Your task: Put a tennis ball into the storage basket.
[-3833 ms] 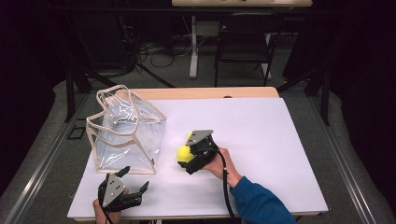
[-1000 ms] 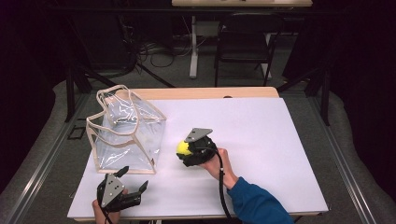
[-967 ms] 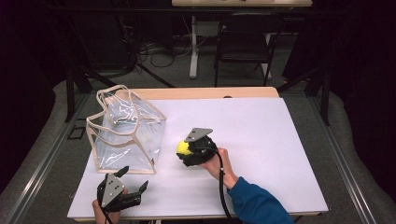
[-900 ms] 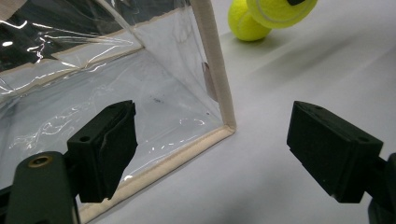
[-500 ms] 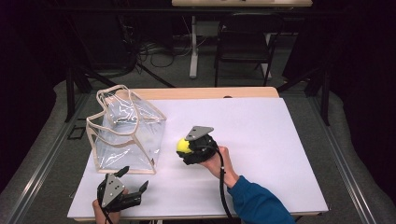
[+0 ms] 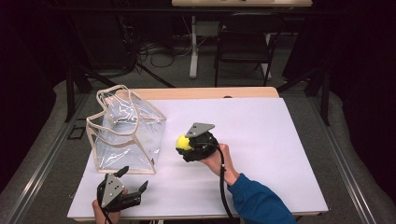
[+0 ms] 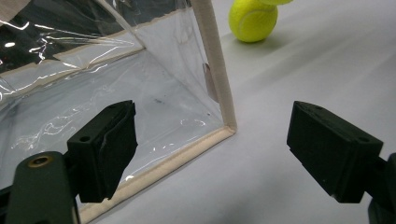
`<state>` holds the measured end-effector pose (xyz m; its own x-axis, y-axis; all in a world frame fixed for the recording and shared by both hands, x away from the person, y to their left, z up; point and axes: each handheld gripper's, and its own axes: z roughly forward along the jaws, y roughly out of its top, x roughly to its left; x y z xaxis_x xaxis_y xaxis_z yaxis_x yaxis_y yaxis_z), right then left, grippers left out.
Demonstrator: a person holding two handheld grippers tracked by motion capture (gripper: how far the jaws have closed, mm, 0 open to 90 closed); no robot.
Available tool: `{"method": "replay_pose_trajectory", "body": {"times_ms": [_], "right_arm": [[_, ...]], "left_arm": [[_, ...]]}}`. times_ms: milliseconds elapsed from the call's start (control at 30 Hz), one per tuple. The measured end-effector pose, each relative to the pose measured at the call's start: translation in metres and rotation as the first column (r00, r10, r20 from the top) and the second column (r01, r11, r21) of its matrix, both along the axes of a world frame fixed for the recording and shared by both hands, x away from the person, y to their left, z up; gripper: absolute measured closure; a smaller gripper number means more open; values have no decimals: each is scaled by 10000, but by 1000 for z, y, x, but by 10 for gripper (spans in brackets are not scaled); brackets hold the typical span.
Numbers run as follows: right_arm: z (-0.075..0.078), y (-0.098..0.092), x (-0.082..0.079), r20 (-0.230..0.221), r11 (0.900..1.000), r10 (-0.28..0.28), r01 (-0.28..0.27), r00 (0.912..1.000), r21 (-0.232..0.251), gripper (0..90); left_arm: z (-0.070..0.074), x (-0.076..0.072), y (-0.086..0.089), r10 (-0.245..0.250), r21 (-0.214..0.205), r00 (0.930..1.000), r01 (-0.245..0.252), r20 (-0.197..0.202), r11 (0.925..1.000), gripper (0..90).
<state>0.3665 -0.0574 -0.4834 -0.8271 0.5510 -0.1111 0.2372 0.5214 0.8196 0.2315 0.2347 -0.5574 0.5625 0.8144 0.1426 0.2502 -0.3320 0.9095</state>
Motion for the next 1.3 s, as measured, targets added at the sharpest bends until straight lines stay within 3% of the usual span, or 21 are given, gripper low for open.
{"method": "replay_pose_trajectory", "body": {"times_ms": [1300], "right_arm": [[38, 7, 8, 640, 9995, 115, -133, 9979, 276, 274]], "left_arm": [[0, 1, 0, -43, -23, 10000, 43, -2, 10000, 162]]}}
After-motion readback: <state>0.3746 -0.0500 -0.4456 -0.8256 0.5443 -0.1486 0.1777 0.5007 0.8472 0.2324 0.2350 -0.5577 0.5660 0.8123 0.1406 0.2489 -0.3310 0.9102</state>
